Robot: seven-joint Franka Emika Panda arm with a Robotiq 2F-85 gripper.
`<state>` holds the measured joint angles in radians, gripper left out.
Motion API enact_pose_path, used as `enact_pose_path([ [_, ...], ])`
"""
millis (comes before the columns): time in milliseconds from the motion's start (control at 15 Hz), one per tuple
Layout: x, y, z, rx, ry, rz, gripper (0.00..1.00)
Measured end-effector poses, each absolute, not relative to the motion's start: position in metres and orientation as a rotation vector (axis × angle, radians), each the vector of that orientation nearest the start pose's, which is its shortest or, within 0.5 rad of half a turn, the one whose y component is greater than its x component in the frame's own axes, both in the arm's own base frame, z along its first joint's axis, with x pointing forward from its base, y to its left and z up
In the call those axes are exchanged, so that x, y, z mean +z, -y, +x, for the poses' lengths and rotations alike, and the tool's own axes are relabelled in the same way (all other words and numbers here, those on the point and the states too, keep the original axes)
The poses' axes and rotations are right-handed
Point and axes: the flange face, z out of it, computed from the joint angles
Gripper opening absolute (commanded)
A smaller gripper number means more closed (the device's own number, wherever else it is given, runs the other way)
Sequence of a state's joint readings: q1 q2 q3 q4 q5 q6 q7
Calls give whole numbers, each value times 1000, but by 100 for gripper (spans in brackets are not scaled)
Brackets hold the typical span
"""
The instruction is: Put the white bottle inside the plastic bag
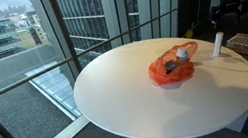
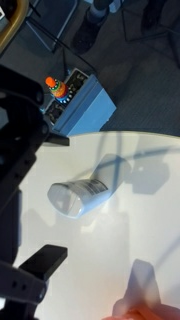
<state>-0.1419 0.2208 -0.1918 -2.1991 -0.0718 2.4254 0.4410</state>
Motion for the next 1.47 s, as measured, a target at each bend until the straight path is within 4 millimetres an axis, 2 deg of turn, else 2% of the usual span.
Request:
enact_pose_path([
  [400,270,189,547,-79,-1181,-2988,100],
  [933,243,189,549,-42,-1192,-2992,100],
  [1067,240,187,549,-34,-1192,-2988,75],
  [1467,236,178,551,-26,-1172,-2998,25],
])
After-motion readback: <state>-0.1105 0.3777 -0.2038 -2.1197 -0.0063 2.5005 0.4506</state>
